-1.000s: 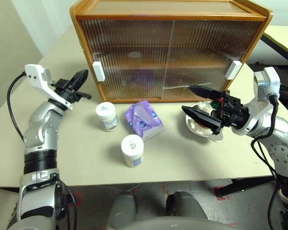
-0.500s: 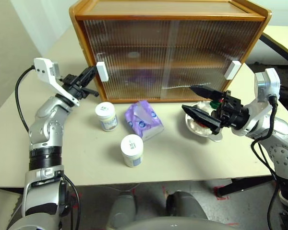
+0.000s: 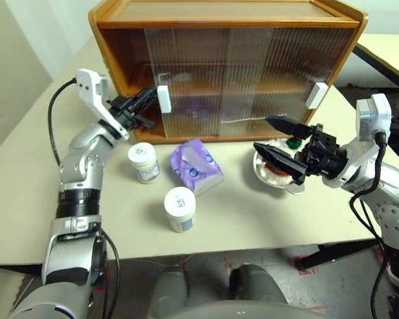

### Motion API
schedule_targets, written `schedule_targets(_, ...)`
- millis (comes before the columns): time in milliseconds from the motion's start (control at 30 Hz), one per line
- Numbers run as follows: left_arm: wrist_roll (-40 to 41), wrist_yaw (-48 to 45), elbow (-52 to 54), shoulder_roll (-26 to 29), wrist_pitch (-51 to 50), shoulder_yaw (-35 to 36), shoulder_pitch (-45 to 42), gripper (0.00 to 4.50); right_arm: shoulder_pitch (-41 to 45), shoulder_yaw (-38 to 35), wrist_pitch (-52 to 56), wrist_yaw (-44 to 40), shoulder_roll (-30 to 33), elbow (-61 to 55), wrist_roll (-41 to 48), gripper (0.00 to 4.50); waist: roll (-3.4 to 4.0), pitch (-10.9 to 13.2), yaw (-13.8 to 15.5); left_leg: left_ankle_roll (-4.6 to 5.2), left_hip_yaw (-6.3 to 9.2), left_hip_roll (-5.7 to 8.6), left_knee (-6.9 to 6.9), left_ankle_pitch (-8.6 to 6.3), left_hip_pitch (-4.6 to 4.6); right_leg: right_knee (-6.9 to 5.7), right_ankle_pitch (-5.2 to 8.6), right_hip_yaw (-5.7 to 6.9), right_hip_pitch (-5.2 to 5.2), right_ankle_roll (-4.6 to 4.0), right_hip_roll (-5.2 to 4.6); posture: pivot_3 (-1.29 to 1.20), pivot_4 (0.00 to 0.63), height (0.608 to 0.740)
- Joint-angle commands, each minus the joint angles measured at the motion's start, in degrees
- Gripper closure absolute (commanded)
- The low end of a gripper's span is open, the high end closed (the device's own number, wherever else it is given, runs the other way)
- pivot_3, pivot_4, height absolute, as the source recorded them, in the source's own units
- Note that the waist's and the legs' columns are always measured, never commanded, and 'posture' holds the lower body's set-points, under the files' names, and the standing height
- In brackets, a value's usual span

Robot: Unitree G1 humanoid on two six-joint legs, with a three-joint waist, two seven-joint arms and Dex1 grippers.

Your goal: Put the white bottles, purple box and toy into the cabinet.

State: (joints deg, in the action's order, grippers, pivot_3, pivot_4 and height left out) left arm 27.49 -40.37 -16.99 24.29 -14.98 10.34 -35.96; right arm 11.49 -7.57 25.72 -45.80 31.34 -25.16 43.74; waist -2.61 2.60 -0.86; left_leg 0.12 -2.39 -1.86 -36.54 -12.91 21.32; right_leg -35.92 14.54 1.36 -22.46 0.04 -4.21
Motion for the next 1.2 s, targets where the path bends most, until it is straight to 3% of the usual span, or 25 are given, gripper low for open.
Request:
schedule_targets(33, -0.8, -1.6, -1.0, -0.6, 0.1, -1.2, -1.5, 4.48, -0.4, -0.8, -0.7, 0.5, 0.1, -1.3, -0.2, 0.00, 0.00, 0.0, -0.2, 0.00, 0.00, -0.01, -0.01, 0.00, 0.00, 0.00, 0.00, -0.01, 0.00, 0.00, 0.01, -0.08, 0.000, 0.740)
schedule_targets(233, -1.5, -2.7, -0.9, -0.6, -0.9, -1.8, -1.7, 4.48, -0.4, -1.3, -0.8, 1.4, 0.0, -1.7, -0.1, 0.00, 0.01, 0.0, -1.5, 0.00, 0.01, -0.06, -0.03, 0.00, -0.03, -0.03, -0.02, -0.07, 0.00, 0.01, 0.07, -0.09, 0.000, 0.740)
schedule_targets(700, -4.0, -4.7, -2.1, -0.6, -1.6, -4.1, -0.7, 4.48, 0.2, -1.4, -0.8, 2.6, -0.1, -2.1, 0.4, 0.00, 0.02, 0.0, -1.3, -0.20, 0.00, -0.13, -0.50, -0.16, 0.04, -0.10, -0.24, -0.15, 0.03, 0.07, 0.13, -0.11, 0.000, 0.740)
schedule_targets(1200, -6.7, -6.7, -9.4, -3.3, 1.8, -6.1, -4.0, 4.48, -0.8, -2.7, -0.5, 3.8, -0.1, -3.6, 0.9, 0.00, 0.04, 0.0, -1.9, -0.10, -0.03, -0.15, -0.50, -0.10, 0.06, -0.06, -0.26, -0.16, 0.02, 0.07, 0.17, -0.14, 0.000, 0.740)
